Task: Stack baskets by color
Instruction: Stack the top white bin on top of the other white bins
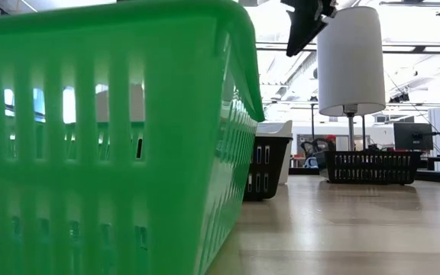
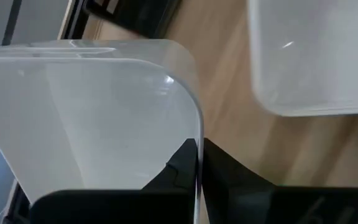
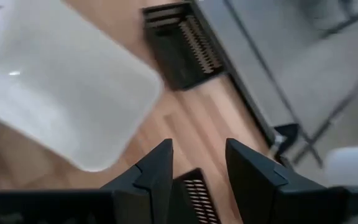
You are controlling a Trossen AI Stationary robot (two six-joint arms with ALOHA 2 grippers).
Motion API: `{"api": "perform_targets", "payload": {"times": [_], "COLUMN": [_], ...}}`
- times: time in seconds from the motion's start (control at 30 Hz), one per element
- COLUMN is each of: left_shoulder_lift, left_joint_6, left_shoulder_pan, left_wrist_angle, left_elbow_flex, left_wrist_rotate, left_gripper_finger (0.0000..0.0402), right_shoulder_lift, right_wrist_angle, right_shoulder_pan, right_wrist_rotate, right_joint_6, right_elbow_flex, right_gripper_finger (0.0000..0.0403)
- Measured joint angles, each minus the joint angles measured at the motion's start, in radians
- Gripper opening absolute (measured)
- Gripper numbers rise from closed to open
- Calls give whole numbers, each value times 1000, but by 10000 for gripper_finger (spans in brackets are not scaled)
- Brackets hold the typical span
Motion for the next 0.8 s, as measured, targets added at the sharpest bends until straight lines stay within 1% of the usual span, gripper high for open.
{"api": "perform_targets", "payload": {"times": [0.27,0.47,0.57,0.8], "left_shoulder_lift": [0,0,0,0], "left_joint_6": [-112,-174,-201,-209], "left_shoulder_pan": [-106,-165,-189,-231], "left_wrist_angle": [-18,4,20,130], "left_elbow_flex": [134,211,229,231], "left_wrist_rotate": [0,0,-1,14], "left_gripper_finger": [0,0,0,0], "right_shoulder_lift": [0,0,0,0], "right_wrist_angle": [-87,-109,-114,-165], "right_shoulder_pan": [-29,-69,-96,-169], "right_wrist_rotate": [9,11,11,19], "right_joint_6": [113,128,128,128], "right_elbow_flex": [0,0,0,0], "right_gripper_finger": [134,134,134,134]}}
